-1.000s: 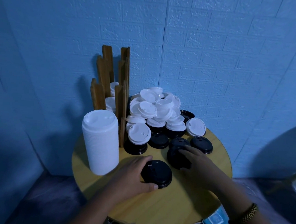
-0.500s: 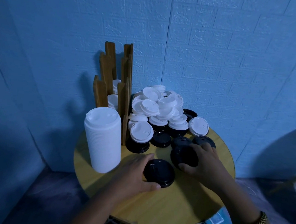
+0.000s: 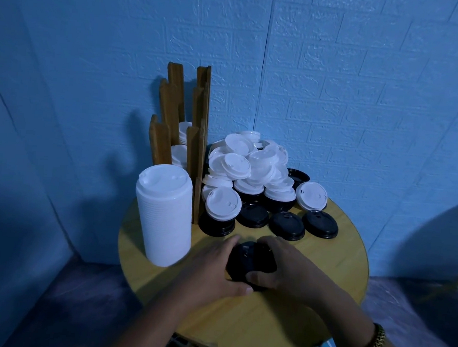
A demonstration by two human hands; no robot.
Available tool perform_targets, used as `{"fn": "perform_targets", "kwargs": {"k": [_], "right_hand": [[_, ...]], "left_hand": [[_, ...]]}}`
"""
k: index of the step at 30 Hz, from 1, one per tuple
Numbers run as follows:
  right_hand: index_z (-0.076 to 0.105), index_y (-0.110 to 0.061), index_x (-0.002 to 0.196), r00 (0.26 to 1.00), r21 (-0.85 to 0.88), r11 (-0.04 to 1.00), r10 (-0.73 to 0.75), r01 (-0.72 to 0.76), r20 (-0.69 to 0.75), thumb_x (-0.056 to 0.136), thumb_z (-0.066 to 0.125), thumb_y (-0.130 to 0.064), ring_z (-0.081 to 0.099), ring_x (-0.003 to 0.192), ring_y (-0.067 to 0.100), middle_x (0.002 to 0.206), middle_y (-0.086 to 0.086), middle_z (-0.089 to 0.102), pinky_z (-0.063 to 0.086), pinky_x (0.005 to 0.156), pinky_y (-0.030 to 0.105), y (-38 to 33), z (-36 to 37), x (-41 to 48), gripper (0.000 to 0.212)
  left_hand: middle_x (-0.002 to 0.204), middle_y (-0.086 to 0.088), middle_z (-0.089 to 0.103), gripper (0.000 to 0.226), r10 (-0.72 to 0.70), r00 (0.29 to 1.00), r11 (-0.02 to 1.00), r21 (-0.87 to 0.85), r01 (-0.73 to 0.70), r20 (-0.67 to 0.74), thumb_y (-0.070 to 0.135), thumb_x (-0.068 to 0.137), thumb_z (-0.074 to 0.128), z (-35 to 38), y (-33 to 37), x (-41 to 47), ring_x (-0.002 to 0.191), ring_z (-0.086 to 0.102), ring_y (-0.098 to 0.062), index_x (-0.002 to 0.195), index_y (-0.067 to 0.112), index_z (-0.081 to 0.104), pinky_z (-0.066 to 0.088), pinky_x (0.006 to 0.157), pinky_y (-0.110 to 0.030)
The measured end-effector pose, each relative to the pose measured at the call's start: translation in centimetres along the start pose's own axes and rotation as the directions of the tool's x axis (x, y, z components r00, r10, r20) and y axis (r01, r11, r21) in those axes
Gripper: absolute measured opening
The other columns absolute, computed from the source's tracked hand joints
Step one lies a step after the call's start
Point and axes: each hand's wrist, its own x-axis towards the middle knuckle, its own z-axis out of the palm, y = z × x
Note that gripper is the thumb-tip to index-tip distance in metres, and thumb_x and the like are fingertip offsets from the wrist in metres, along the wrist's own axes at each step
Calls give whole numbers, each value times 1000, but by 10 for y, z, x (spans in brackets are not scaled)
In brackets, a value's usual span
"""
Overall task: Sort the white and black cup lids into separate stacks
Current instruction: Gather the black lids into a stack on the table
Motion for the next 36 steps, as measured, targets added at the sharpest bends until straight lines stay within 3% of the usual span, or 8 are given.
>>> {"fn": "perform_targets", "kwargs": {"k": [4,9,13,17,21,26,31,36], "right_hand": [[35,-37,148,998,5,999,-46,46,46,77,72,-58,45,115,7,124,-13,43,43,92,22,6,1,3,83],[35,-38,149,994,9,996,-85,84,75,78,75,-51,44,114,5,124,-14,41,37,86,13,6,-2,4,83],[42,-38,141,1000,164,986,8,-4,-24,81,75,-48,51,113,8,127,-11,45,49,95,26,13,-7,-2,70],[39,-38,143,991,309,946,123,-101,-50,86,73,-41,50,116,8,136,-9,47,42,88,16,30,-17,-13,67],[35,-32,149,991,284,951,132,-121,-18,88,72,-37,45,120,7,141,-10,42,38,86,12,39,-18,-19,71],[35,-31,149,993,258,959,121,-115,-7,88,72,-35,45,108,-4,136,-14,39,37,79,5,40,-20,-20,71],[37,-33,145,995,251,963,96,-94,3,89,71,-34,44,102,-11,131,-19,39,39,77,6,38,-20,-21,65],[45,-38,139,999,197,980,-33,36,-19,84,74,-44,46,122,0,130,-28,40,43,97,17,26,-11,-13,63]], "left_hand": [[165,16,25,108,-3,1000,1000,5,3,3,62,78,78,0,1,0,148,29,-8,160,41,11,36,115,-32],[164,16,25,107,5,1000,1000,-7,-5,9,59,79,79,-1,3,-3,147,30,-7,160,41,11,34,113,-27],[165,16,24,107,9,1000,1000,-3,-9,-1,61,79,78,-1,2,-2,147,29,-8,160,41,11,34,114,-29],[163,21,28,105,14,1000,1000,-16,-14,3,60,79,79,-1,0,-1,146,30,-4,159,42,13,32,114,-28],[160,23,30,101,32,999,999,-28,-32,0,58,79,80,0,0,-1,144,31,-2,158,42,18,30,110,-23],[162,24,27,103,27,1000,999,-31,-26,11,59,80,79,-1,-1,-2,147,28,-2,160,41,16,31,118,-31],[162,22,28,102,21,1000,1000,-4,-21,-5,60,80,78,0,0,-1,145,30,-3,159,42,17,33,115,-30],[162,20,30,105,7,1000,1000,-26,-7,8,60,79,78,-1,1,-1,145,31,-4,160,42,13,34,114,-30]]}}
